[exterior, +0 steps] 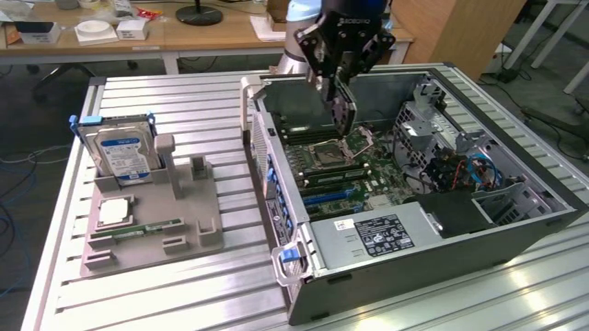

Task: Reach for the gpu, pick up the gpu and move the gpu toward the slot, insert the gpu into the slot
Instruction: 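Pick up the gpu and move the gpu toward the slot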

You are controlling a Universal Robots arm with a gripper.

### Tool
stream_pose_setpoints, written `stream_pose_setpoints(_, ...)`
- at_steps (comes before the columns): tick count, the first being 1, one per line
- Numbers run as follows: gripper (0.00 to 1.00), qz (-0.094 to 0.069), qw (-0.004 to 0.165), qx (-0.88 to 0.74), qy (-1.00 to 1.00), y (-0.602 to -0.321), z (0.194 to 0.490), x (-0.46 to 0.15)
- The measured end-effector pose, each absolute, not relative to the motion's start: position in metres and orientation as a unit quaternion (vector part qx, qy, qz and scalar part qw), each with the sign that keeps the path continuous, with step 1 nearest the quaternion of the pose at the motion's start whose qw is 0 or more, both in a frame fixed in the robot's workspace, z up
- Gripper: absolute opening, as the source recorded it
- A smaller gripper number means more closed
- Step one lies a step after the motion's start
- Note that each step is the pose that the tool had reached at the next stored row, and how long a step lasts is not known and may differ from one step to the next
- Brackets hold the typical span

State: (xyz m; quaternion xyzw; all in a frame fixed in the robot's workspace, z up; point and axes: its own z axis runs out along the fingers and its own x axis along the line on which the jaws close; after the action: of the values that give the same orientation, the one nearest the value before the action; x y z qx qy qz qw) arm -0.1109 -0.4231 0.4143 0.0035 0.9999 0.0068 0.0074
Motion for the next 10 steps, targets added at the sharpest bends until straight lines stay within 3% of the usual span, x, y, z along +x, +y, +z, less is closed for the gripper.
stream_pose_setpoints(10, 0.27, 0.008, 0.007, 0.003, 1.0, -0.423, 0.414, -0.067)
